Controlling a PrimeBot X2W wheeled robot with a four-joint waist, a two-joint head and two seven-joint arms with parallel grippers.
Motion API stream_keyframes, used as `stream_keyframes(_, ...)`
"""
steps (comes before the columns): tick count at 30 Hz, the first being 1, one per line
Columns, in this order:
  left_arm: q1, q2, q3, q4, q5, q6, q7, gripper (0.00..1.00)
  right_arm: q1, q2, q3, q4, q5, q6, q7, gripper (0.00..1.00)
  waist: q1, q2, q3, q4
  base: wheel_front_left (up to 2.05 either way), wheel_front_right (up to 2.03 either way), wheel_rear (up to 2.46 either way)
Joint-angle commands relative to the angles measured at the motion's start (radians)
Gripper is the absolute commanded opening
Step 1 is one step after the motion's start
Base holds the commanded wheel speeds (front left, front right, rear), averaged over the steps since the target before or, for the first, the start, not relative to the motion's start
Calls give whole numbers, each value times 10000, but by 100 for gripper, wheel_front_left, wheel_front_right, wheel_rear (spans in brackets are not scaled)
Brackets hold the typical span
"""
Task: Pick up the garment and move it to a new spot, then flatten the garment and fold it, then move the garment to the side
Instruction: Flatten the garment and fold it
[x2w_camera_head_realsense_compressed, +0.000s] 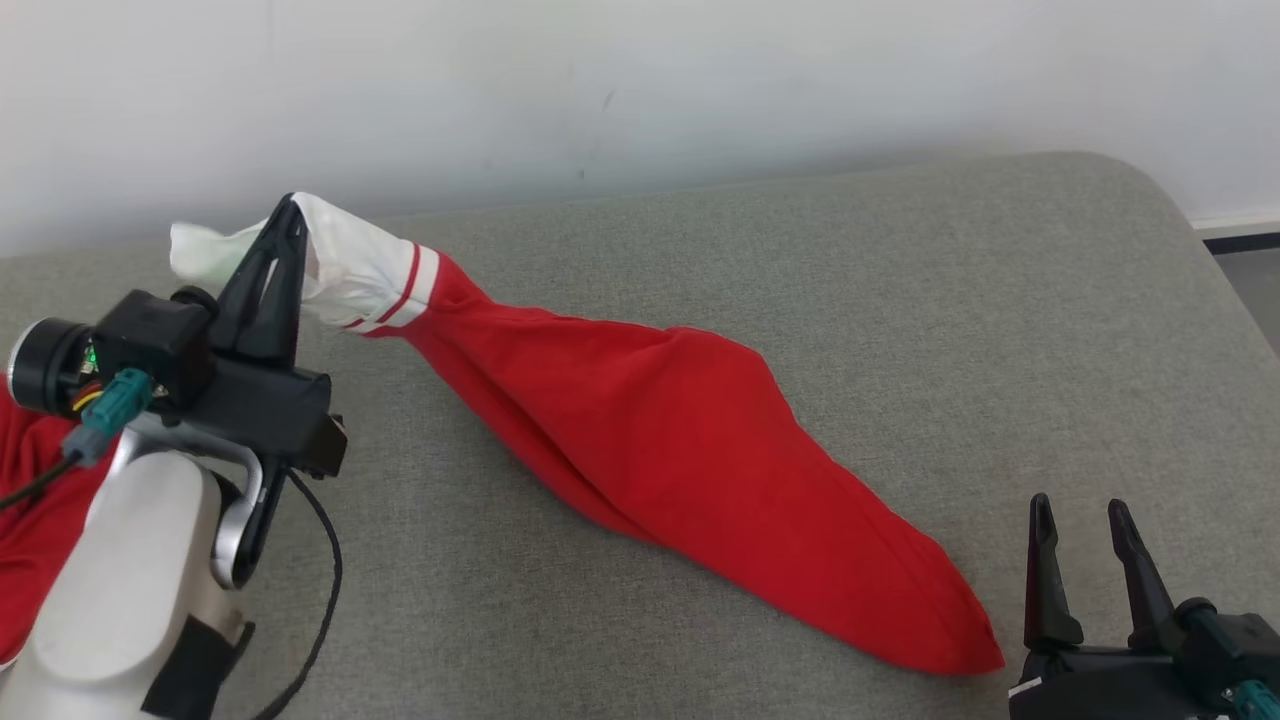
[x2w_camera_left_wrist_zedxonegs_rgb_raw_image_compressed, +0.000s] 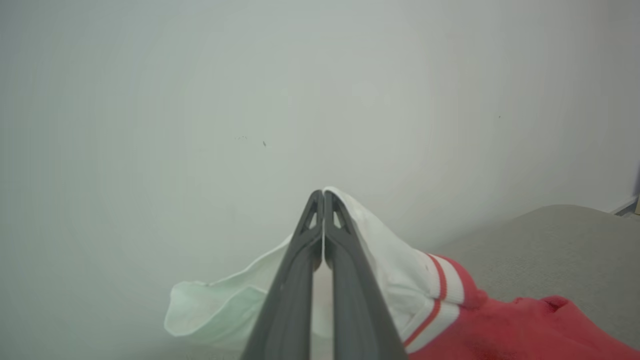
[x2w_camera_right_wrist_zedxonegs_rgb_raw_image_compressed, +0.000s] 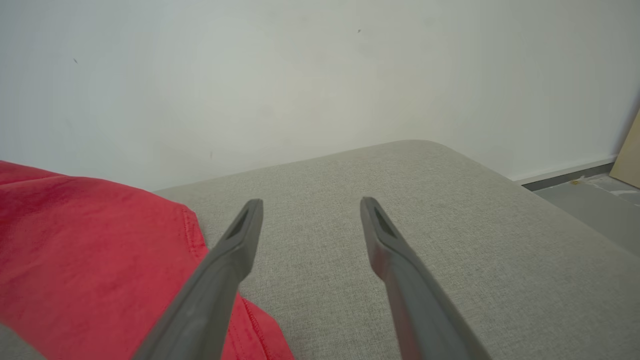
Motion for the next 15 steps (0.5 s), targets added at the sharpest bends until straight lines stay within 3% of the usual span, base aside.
stream_keyframes(1, 289, 57, -78, -288, 122, 21, -31, 0, 155, 45, 16, -2, 15, -23, -6, 100, 1, -1, -63, 69, 0, 0, 0)
stream_keyframes(15, 2886, 380, -297, -2166, -90, 522, 307, 0, 375, 102, -163, -28, 123, -23, -6, 100, 1, -1, -248, 480, 0, 0, 0)
